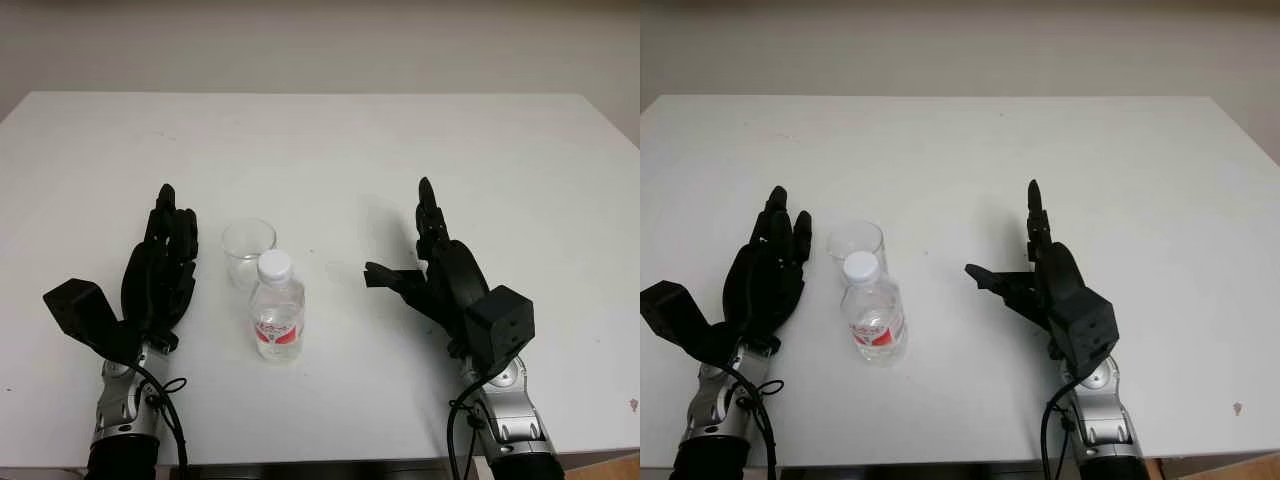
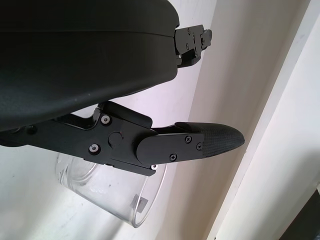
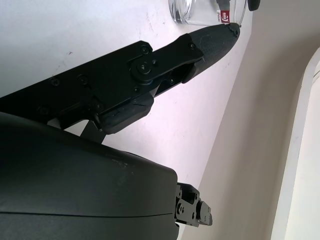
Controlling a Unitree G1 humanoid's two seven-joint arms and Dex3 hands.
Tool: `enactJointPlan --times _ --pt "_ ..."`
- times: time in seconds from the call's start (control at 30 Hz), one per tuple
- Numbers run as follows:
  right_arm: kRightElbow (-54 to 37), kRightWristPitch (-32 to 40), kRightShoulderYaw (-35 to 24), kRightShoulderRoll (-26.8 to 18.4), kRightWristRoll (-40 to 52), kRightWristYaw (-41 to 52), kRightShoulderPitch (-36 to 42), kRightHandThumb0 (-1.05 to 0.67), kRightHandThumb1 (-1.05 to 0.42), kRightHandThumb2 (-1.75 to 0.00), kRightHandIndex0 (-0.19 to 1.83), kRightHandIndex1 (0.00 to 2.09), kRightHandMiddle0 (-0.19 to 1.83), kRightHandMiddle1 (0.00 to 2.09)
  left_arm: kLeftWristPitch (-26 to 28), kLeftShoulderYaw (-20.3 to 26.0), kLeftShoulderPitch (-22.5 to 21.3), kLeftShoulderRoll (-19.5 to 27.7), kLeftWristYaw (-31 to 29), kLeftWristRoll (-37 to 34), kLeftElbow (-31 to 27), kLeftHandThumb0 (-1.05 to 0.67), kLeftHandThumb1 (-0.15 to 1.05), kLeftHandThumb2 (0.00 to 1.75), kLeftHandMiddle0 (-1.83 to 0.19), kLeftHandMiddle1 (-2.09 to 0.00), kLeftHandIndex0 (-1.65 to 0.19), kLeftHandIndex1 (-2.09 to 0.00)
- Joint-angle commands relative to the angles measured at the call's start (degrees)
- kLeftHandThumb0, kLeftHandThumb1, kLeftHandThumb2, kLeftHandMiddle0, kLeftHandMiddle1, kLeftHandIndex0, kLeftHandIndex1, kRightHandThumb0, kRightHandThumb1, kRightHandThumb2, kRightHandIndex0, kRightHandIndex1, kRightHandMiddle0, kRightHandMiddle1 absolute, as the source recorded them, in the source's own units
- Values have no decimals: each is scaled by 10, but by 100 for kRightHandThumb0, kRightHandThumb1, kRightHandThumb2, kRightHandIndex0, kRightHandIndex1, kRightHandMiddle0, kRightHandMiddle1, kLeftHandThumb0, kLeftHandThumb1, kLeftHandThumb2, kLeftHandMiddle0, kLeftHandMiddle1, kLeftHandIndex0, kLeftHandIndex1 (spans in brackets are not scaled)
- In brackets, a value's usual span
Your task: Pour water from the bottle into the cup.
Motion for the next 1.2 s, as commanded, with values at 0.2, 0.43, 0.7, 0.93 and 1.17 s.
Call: enactJointPlan --times 0.2,0.43,0.7,0.93,1.17 --pt "8 -16 3 -1 1 5 -10 -87 -93 -5 -19 0 -19 0 7 0 7 -2 4 4 3 -72 105 43 16 -5 14 -5" --pt "5 2 -9 -19 89 105 -25 -84 -91 -5 -19 0 -19 0 8 0 2 -4 8 3 6 -72 105 41 16 -5 15 -5" --pt "-84 85 -14 -81 181 248 -48 -87 -87 -4 -13 5 -12 4 6 -1 2 -6 10 5 3 -73 105 43 16 -6 14 -6" --pt "-150 140 6 -109 206 320 -41 -83 -82 -4 0 11 0 10 8 -1 2 -6 10 3 -2 -72 105 44 15 -6 14 -6" --pt "-129 181 20 -117 222 371 -53 -80 -79 -5 11 17 9 16 11 -1 1 -3 8 2 -4 -71 105 44 16 -5 14 -5"
